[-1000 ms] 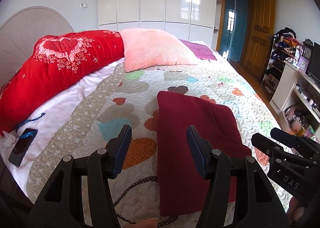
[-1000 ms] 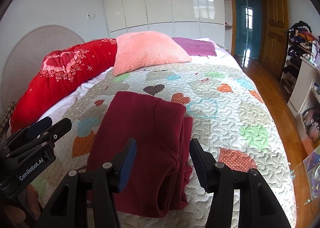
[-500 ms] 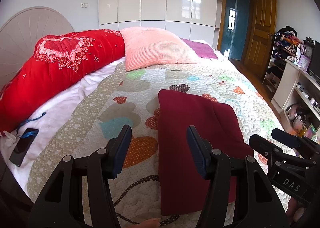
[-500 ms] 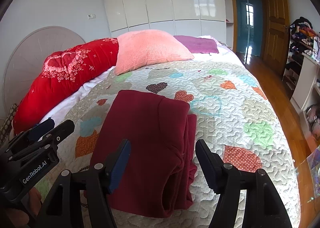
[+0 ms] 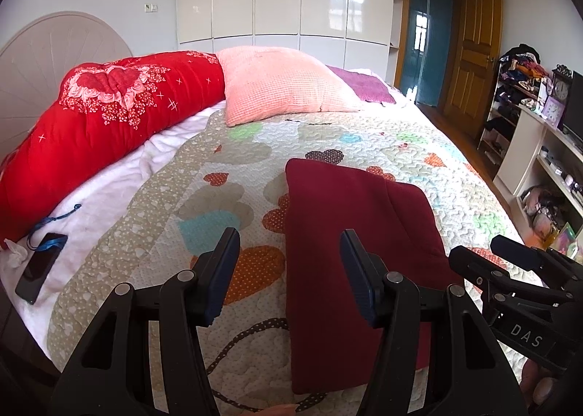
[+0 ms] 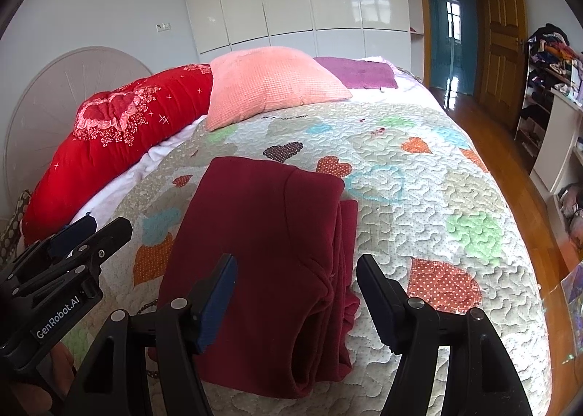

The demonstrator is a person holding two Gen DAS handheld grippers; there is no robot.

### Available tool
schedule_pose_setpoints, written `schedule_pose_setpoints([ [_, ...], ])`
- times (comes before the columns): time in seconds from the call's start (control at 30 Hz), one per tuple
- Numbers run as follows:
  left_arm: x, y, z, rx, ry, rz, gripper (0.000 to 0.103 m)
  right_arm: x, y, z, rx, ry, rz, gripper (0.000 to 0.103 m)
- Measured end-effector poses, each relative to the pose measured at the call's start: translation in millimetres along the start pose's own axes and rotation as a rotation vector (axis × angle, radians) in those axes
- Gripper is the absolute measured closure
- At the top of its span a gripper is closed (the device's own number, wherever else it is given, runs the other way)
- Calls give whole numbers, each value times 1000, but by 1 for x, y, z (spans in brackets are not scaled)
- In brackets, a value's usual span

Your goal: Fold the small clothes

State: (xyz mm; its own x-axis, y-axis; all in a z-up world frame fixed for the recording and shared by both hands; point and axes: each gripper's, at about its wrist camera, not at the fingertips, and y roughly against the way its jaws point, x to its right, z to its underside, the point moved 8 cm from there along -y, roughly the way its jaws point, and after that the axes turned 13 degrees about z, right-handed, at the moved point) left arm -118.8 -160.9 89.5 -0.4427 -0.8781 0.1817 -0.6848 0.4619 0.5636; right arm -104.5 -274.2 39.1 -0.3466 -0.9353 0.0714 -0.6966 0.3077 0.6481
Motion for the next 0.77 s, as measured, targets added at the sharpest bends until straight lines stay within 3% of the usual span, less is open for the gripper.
schedule_pose_setpoints([
  [0.77, -12, -12, 2, 2, 18, 9, 46, 0, -20, 9, -42, -3, -13, 37],
])
